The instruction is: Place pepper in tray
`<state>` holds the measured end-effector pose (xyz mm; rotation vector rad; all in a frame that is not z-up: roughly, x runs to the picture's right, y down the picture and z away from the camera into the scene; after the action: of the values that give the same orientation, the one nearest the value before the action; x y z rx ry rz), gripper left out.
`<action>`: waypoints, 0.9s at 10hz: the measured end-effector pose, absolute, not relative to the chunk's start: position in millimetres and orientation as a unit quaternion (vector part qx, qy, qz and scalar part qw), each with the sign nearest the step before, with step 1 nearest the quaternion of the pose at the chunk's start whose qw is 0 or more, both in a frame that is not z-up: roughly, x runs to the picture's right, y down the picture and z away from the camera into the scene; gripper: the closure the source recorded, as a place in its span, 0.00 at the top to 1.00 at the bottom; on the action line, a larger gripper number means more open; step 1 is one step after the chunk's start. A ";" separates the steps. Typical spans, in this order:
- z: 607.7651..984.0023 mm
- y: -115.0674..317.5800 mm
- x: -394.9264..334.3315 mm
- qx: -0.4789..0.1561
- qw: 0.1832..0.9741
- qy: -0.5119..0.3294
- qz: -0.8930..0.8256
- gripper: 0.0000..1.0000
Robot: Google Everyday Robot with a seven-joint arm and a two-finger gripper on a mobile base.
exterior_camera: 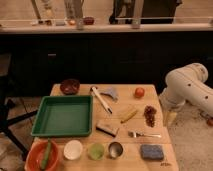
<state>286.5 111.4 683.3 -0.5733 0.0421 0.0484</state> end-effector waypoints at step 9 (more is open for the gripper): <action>667.6 116.9 246.3 -0.285 0.956 -0.016 -0.066 0.80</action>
<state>246.3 116.9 667.6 -0.5792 -0.0320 -0.1335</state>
